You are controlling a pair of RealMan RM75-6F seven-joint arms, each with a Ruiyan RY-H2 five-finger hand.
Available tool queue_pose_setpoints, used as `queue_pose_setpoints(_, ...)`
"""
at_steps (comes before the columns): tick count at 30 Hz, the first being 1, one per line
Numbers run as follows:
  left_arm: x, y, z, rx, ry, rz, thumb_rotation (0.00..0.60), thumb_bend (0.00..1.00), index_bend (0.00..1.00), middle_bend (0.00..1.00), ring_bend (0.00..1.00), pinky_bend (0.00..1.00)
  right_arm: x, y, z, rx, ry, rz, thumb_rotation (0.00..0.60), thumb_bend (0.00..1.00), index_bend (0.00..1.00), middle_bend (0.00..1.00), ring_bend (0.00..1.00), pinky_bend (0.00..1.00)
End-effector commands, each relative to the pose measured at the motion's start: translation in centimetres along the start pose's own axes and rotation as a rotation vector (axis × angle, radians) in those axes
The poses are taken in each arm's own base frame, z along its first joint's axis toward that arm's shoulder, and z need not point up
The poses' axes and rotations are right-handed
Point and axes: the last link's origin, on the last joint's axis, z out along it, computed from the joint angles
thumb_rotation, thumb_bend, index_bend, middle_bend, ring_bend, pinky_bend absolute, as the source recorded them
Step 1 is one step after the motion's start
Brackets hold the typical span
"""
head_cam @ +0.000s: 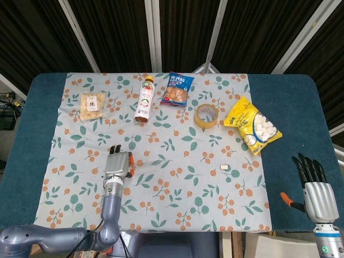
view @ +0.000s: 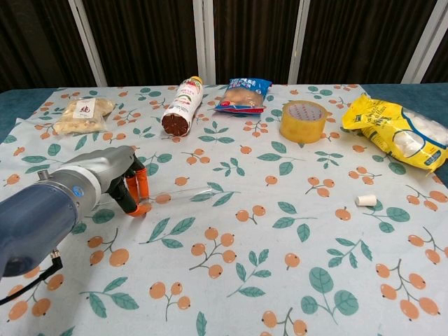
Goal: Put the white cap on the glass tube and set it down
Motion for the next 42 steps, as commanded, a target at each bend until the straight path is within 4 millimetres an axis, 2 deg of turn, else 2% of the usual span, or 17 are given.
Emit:
queue_pose_setpoints(1, 0.1, -0.1, 0.0, -0.008, 0.016, -0.005, 0.6, 0.63, 0.61, 0.59, 0.11, 0.0, 0.0, 0.0, 0.0, 0.0, 0.0, 0.0, 0.6, 0.21, 0.0, 0.0, 0.0, 0.0)
queue_pose_setpoints(7, 0.8, -0.7, 0.1, -0.023, 0.071, -0.007, 0.6, 0.77, 0.66, 0.64, 0.15, 0.0, 0.0, 0.0, 0.0, -0.002, 0.001, -0.001, 0.6, 0.21, 0.0, 0.0, 0.0, 0.0)
queue_pose_setpoints(13, 2.0, -1.8, 0.5, -0.048, 0.141, 0.002, 0.6, 0.83, 0.68, 0.67, 0.17, 0.0, 0.0, 0.0, 0.0, -0.004, 0.0, -0.006, 0.6, 0.21, 0.0, 0.0, 0.0, 0.0)
queue_pose_setpoints(22, 3.3, -3.4, 1.0, -0.127, 0.216, 0.016, 0.6, 0.84, 0.7, 0.69, 0.19, 0.0, -0.1, 0.0, 0.0, -0.001, 0.001, -0.017, 0.6, 0.21, 0.0, 0.0, 0.0, 0.0)
queue_pose_setpoints(31, 4.8, -4.5, 1.1, -0.293, 0.255, -0.049, 0.6, 0.84, 0.7, 0.69, 0.19, 0.0, -0.4, -0.4, 0.4, 0.013, 0.0, -0.04, 0.6, 0.21, 0.0, 0.0, 0.0, 0.0)
queue_pose_setpoints(36, 6.3, -5.1, 1.1, -0.382, 0.272, -0.135, 0.6, 0.84, 0.7, 0.69, 0.19, 0.0, -0.7, -1.0, 1.3, 0.025, -0.007, -0.058, 0.6, 0.21, 0.0, 0.0, 0.0, 0.0)
queue_pose_setpoints(42, 7.9, -6.3, 1.3, -0.472, 0.279, -0.183, 0.6, 0.84, 0.7, 0.69, 0.19, 0.0, -2.0, -2.4, 3.5, 0.036, -0.048, -0.084, 0.6, 0.21, 0.0, 0.0, 0.0, 0.0)
